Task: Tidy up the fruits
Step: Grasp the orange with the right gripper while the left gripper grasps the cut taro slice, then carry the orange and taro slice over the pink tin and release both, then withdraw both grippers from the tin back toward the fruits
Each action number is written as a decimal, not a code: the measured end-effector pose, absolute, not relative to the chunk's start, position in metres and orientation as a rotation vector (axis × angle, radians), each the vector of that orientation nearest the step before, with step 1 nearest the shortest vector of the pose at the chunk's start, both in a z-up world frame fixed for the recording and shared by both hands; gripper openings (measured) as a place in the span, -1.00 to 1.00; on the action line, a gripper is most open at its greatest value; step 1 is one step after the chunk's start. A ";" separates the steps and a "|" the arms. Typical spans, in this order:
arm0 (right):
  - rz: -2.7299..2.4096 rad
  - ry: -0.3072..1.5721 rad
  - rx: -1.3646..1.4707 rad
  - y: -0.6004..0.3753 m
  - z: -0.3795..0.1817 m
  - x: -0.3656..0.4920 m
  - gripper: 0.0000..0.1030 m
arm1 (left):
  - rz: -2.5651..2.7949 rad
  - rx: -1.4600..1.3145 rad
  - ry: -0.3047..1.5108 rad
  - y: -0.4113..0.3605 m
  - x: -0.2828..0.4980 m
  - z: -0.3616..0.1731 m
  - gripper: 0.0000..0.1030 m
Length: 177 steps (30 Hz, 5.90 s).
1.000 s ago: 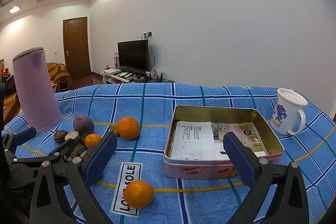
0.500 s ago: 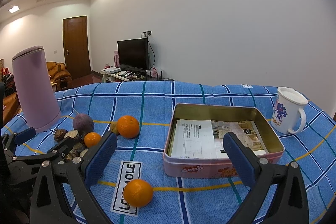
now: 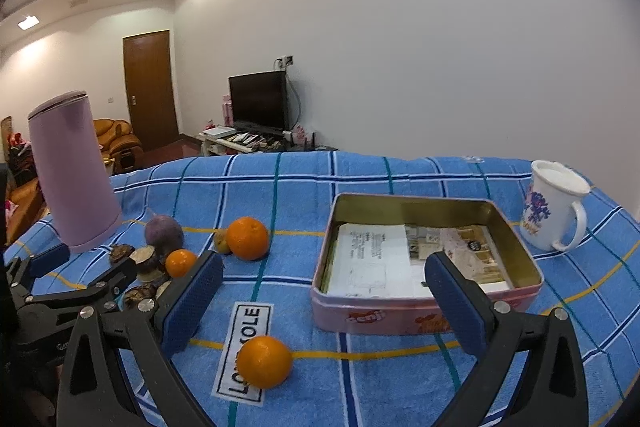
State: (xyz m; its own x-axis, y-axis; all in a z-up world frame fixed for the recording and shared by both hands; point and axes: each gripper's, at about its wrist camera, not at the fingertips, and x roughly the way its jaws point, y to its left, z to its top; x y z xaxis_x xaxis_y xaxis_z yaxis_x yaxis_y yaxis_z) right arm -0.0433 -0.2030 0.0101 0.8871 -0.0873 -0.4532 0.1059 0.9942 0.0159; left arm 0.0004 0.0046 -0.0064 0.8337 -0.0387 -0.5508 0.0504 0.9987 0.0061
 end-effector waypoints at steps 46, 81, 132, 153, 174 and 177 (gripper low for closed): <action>0.183 0.786 0.066 -0.193 -0.023 -0.027 -0.20 | -0.492 0.127 0.690 -0.041 -0.006 -0.012 -0.04; 0.089 0.545 0.177 -0.246 0.019 -0.047 -0.20 | -0.583 0.088 0.539 -0.050 -0.028 0.018 -0.18; -0.084 0.678 0.057 -0.377 -0.017 -0.002 -0.20 | -0.675 0.059 0.699 -0.231 0.018 -0.012 -0.17; -0.032 0.680 0.213 -0.394 -0.018 0.000 -0.14 | -0.585 0.023 0.620 -0.215 0.012 -0.004 0.71; -0.159 0.501 0.269 -0.414 -0.001 -0.024 0.63 | -0.456 0.121 0.481 -0.203 -0.011 0.009 1.00; -0.174 0.489 0.262 -0.414 -0.001 -0.027 0.63 | -0.424 0.132 0.480 -0.200 -0.012 0.008 1.00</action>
